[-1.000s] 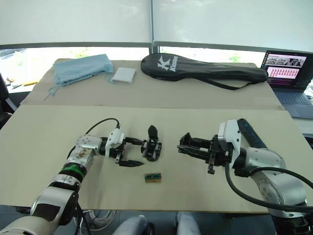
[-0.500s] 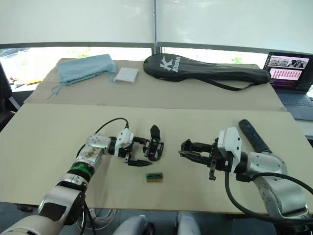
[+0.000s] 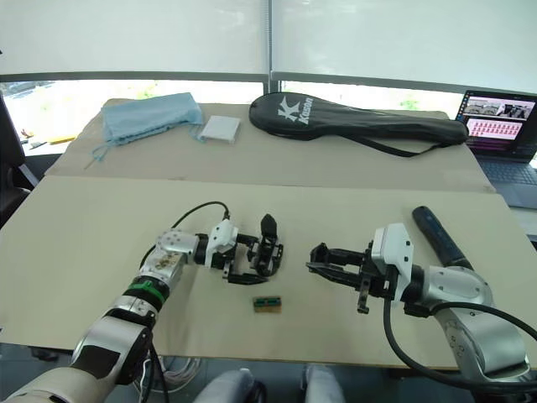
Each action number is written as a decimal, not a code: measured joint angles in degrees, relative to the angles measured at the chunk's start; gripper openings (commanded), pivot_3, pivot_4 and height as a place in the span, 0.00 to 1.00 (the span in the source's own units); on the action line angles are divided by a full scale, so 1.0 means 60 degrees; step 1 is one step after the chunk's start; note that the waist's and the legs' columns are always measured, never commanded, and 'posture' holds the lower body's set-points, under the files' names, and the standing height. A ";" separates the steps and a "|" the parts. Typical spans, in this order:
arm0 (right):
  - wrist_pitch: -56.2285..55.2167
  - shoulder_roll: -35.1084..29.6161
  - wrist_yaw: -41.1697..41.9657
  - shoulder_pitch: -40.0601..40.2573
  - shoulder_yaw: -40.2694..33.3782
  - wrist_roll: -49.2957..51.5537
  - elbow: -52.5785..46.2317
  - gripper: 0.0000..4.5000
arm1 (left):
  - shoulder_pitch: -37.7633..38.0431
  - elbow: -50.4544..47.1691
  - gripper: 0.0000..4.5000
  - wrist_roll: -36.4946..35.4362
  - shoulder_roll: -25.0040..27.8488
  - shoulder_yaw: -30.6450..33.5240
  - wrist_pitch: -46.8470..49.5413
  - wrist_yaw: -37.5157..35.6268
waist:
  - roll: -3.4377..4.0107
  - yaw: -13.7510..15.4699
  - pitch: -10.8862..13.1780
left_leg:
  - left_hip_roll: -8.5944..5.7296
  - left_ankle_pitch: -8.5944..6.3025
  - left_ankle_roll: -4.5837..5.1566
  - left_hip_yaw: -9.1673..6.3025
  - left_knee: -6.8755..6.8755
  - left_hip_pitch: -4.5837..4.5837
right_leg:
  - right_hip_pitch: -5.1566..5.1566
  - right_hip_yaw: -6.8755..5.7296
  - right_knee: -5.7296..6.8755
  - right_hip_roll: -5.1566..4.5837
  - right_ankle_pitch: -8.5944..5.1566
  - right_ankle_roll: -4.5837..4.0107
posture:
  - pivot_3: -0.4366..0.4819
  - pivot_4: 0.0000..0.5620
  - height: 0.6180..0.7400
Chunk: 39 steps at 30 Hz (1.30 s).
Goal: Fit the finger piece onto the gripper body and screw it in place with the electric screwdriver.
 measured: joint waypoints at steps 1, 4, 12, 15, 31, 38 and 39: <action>0.0000 0.0000 -0.0001 0.0000 0.0001 -0.0001 0.0000 0.09 | 0.0026 -0.0073 1.00 0.0000 -0.0020 -0.0028 0.0040 -0.0011 | 0.0000 -0.0004 0.0000 | 0.0000 0.0000 0.0000 0.0000 0.0000 0.0000 | 0.0000 0.0000 -0.0001 0.0000 0.0000 0.0000 | 0.48 0.27 1.00; 0.0000 0.0000 -0.0001 0.0001 0.0001 -0.0006 0.0000 0.09 | 0.0066 -0.0217 0.82 0.0015 -0.0017 -0.0160 0.0081 -0.0042 | 0.0000 -0.0020 0.0000 | 0.0000 0.0000 0.0000 0.0000 0.0000 0.0000 | -0.0002 0.0001 0.0000 0.0001 0.0000 0.0000 | 0.48 0.27 1.00; 0.0001 0.0000 -0.0001 -0.0220 0.0111 -0.0006 0.0000 0.09 | 0.0068 -0.0251 0.52 0.0101 0.0053 -0.0309 0.0034 0.0093 | 0.0002 -0.0037 -0.0002 | 0.0000 0.0000 0.0000 0.0002 0.0001 0.0003 | 0.0001 0.0003 0.0002 0.0001 0.0000 0.0000 | 0.48 0.27 1.00; 0.0028 0.0051 -0.0044 -0.0718 0.0241 0.0002 -0.0018 0.09 | 0.0070 -0.0258 0.52 0.0101 0.0079 -0.0356 0.0032 0.0099 | 0.0001 -0.0041 -0.0003 | 0.0001 0.0000 0.0000 0.0003 0.0002 0.0004 | 0.0000 0.0004 0.0002 0.0002 0.0001 -0.0001 | 0.48 0.27 1.00; 0.0448 0.2069 -0.0487 -0.3115 0.3184 -0.1216 0.1307 0.09 | 0.0124 -0.0492 0.52 0.0101 0.0148 -0.0543 0.0207 0.0245 | 0.0004 -0.0074 -0.0014 | -0.0007 0.0000 0.0000 0.0005 0.0009 0.0004 | -0.0005 0.0001 0.0011 0.0009 0.0007 0.0001 | 0.48 0.27 1.00; 0.0173 0.2480 -0.0404 -0.3402 0.3542 -0.1934 0.2089 0.09 | 0.0250 -0.0704 0.52 0.0101 0.0211 -0.0546 0.0258 0.0334 | 0.0007 -0.0142 -0.0016 | -0.0009 0.0000 0.0000 0.0005 0.0012 0.0009 | -0.0001 -0.0002 0.0018 0.0012 0.0007 0.0001 | 0.48 0.27 1.00; 0.0150 0.2492 -0.0384 -0.3402 0.3542 -0.2008 0.2187 0.09 | 0.0278 -0.0751 0.52 0.0101 0.0224 -0.0545 0.0277 0.0351 | 0.0007 -0.0151 -0.0016 | -0.0011 0.0000 0.0000 0.0005 0.0012 0.0010 | -0.0001 -0.0003 0.0018 0.0012 0.0008 0.0002 | 0.48 0.27 1.00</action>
